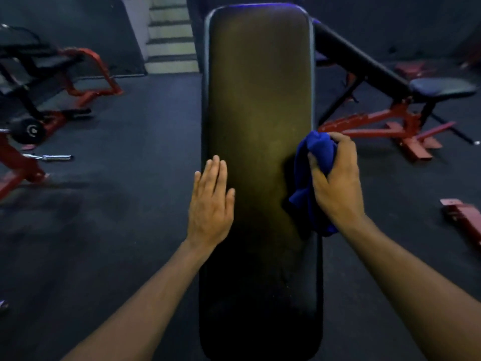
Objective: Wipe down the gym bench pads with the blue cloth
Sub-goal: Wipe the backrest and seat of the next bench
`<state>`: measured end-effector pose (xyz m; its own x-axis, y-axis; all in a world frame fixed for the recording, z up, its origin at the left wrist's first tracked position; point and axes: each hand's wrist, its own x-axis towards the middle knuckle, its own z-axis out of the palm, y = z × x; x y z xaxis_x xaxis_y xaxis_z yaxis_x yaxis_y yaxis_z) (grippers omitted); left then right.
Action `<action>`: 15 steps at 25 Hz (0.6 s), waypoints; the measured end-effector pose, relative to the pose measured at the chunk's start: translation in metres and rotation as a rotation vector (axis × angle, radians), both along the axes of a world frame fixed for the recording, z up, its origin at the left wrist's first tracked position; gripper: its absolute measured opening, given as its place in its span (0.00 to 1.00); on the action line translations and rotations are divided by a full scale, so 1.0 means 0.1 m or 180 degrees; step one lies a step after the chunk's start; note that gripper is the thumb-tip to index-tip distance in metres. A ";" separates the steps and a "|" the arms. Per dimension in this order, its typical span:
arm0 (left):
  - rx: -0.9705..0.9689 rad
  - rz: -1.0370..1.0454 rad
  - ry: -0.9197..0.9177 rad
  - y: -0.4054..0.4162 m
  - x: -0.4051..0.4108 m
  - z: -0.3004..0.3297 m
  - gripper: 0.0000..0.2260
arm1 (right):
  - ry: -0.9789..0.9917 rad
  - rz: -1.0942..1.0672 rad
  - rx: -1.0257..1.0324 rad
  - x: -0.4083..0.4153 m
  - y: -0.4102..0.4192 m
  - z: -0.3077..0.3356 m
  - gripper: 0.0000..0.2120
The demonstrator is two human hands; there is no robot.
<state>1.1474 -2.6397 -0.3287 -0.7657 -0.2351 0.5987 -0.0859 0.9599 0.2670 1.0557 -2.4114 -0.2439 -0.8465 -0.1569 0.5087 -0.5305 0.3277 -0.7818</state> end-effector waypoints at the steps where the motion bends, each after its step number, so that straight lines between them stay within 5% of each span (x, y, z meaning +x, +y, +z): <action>1: 0.0090 0.0060 -0.0014 -0.08 0.04 -0.04 0.26 | 0.0060 0.0024 0.0104 -0.08 -0.12 0.07 0.17; 7: 0.0173 -0.0032 -0.0243 -0.08 0.01 -0.12 0.29 | 0.1164 0.0586 0.1299 -0.46 -0.89 0.58 0.26; 15: -0.0441 -0.0058 -0.0163 -0.55 -1.01 0.46 0.31 | 0.2876 0.0718 0.2404 -1.53 -2.21 2.06 0.21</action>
